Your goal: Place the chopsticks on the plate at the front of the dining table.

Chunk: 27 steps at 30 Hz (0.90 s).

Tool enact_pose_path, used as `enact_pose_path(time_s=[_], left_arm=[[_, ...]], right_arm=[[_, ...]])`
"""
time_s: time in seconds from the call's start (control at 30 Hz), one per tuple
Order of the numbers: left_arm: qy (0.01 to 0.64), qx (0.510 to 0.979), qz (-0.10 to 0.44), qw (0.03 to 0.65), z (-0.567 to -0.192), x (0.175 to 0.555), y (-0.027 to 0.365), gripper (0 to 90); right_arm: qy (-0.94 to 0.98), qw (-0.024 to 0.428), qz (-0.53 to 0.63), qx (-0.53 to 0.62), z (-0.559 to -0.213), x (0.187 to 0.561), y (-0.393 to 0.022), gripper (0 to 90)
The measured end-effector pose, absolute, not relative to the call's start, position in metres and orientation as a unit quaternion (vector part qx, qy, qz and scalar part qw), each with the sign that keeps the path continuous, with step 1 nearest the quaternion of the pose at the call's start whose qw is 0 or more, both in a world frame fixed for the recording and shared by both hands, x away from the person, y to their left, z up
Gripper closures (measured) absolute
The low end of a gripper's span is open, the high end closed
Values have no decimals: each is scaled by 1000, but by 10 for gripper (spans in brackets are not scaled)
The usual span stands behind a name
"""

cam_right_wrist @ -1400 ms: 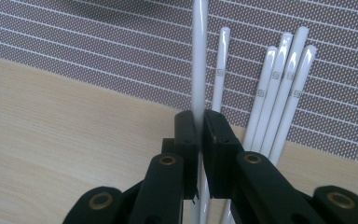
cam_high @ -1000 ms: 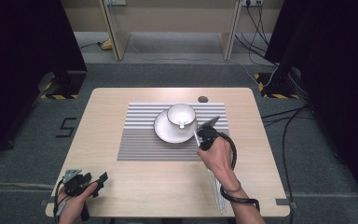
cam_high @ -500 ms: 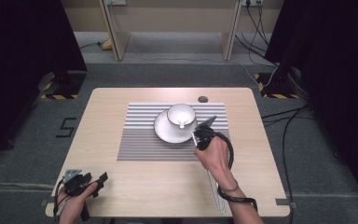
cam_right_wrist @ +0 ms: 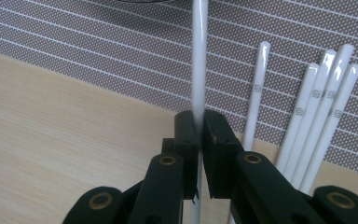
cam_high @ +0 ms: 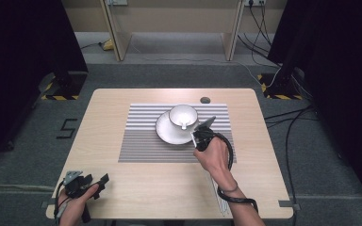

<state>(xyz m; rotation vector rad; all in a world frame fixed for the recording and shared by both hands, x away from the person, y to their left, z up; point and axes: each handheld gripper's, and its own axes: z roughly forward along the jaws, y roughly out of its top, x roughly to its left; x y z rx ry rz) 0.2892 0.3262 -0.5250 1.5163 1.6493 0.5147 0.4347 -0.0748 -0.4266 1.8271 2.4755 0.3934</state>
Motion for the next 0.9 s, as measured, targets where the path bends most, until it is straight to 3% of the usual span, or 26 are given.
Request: enact_pose_path(time_s=[0.9], left_arm=[[656, 600, 204, 410, -525, 289, 326, 252]], right_arm=[[807, 18, 125, 576, -428, 440, -54, 854]])
